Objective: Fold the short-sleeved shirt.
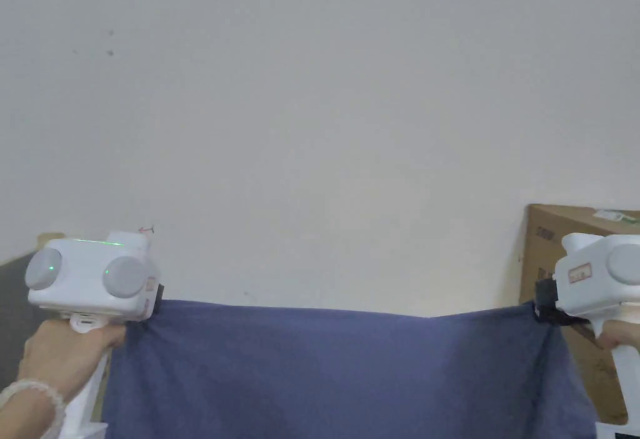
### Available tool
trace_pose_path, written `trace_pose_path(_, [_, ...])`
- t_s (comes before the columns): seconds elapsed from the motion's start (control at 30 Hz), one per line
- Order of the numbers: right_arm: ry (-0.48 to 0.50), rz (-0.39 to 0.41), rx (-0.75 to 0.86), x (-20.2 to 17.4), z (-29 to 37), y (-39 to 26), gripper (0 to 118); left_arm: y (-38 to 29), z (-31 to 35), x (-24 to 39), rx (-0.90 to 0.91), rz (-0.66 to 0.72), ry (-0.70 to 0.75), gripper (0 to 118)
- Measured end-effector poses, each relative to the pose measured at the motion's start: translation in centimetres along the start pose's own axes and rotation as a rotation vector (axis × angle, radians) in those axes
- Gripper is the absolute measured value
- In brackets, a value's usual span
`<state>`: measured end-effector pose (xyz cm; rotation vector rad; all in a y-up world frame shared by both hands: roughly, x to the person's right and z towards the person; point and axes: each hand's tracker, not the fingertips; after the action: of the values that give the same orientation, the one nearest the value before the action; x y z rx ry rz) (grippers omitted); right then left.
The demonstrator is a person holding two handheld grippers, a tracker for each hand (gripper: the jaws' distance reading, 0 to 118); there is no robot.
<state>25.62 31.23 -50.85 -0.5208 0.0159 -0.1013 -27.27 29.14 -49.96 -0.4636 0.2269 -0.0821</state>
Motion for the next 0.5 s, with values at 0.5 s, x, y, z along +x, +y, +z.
trace_pose_path(0.5, [-0.087,-0.101,0.223,-2.8,-6.9,17.9,2,17.7,-8.3,2.5,0.176,0.034,0.052,3])
